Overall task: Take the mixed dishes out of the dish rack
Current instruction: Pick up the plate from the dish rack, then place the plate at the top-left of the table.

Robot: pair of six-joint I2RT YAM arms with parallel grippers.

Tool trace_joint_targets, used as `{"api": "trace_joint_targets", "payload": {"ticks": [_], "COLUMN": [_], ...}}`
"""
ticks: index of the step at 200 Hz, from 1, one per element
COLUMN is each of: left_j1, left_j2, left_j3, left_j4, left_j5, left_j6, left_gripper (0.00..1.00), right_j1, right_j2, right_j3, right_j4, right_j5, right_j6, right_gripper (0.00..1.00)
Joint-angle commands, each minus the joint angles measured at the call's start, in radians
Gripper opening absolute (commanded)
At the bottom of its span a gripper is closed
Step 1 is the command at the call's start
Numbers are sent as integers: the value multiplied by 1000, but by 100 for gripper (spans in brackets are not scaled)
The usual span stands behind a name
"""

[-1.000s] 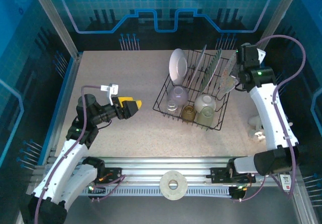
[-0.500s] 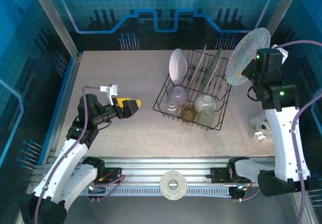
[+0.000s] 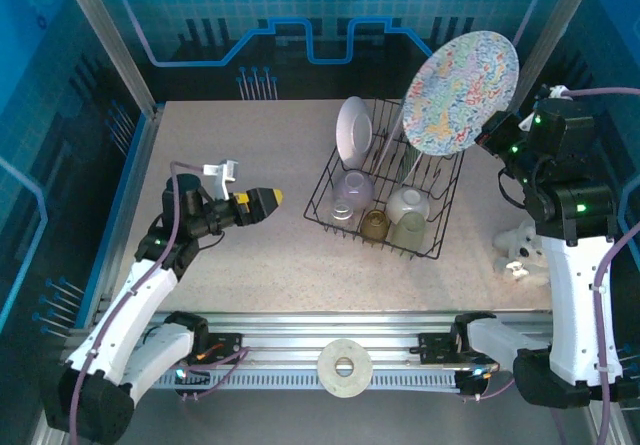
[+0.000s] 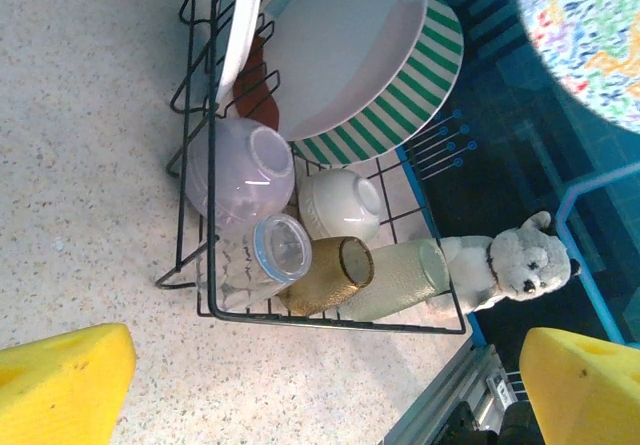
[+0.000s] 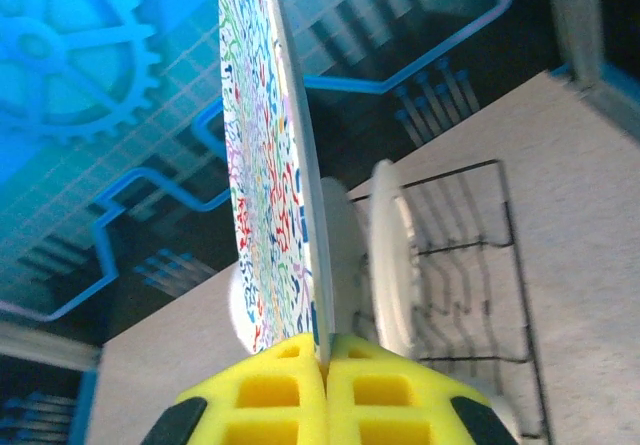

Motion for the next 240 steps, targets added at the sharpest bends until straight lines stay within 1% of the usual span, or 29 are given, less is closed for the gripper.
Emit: {"api": "trace_joint_targets", "payload": {"ticks": [1, 31, 50, 76, 99, 129, 155, 185, 209, 240], "left_j1": [-2, -4, -13, -55, -96, -138, -168, -178, -181, -183], "left_j2": [-3, 4, 23, 76, 133, 210, 270, 322, 345, 366], "left_j3": [49, 74, 106, 169, 198, 192, 215, 230, 215, 196], "left_j4": [-20, 65, 91, 75, 87, 215, 264, 300, 378, 446], "left_j5": [13, 84, 122, 136, 125, 132, 124, 100, 80, 29], "left_j6": [-48, -114, -144, -168, -202, -297, -334, -370, -423, -477], "left_gripper": [99, 99, 97, 96, 94, 89, 86, 82, 79, 71], "right_j1": [-12, -8, 11, 56, 72, 72, 70, 69, 69, 69], "right_j2": [-17, -14, -10, -13, -14, -20, -19, -15, -15, -13], "right_j3": [-17, -121, -187, -260, -314, -365, -396, -420, -441, -470], "right_j4": [149, 235, 276, 318, 351, 390, 421, 447, 462, 496], "right_j5": [-201, -360, -408, -437, -484, -545, -597, -635, -652, -674], "right_j6": [91, 153, 169, 170, 190, 211, 242, 272, 291, 326], "right_gripper": [0, 0, 0, 0, 0, 0, 0, 0, 0, 0]}}
